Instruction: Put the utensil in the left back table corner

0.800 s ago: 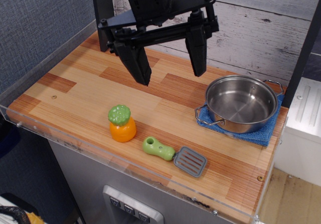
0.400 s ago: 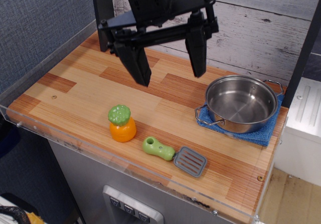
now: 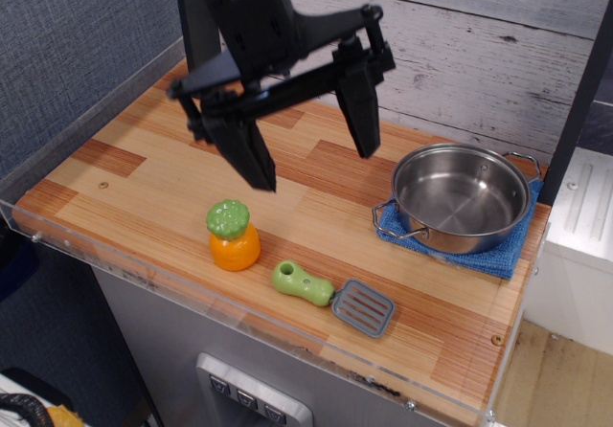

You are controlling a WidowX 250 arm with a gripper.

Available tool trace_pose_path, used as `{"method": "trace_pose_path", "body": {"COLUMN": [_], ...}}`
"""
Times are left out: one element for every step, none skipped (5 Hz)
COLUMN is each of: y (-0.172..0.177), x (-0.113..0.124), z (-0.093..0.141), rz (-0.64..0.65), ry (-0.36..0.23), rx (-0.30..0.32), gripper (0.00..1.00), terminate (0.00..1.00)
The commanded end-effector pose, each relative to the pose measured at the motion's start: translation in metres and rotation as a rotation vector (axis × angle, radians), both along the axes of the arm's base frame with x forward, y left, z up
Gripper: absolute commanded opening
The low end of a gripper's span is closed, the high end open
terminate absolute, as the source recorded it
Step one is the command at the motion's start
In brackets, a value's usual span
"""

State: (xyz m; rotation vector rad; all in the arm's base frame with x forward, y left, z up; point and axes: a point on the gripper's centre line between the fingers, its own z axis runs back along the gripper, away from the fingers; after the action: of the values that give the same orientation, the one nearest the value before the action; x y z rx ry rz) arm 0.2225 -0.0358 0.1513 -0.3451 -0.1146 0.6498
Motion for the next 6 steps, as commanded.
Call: {"method": "trace_pose_path", "body": {"y": [-0.003, -0.006, 0.001, 0.01, 0.019, 0.026], "x": [-0.001, -0.002, -0.005, -0.011, -0.019, -0.02], "z": [-0.007, -0.013, -0.028, -0.044, -0.065, -0.078], "rz": [0.297, 0.46, 0.514, 0.514, 0.564, 0.621], "ry": [-0.02, -0.013, 0.065, 0.113, 0.135, 0.145], "rx": [-0.039, -0.014, 0.013, 0.075, 0.097, 0.115], "gripper": [1.0, 1.0, 1.0, 1.0, 1.0, 1.0], "terminate": [0.0, 0.0, 0.0, 0.0, 0.0, 0.0]}}
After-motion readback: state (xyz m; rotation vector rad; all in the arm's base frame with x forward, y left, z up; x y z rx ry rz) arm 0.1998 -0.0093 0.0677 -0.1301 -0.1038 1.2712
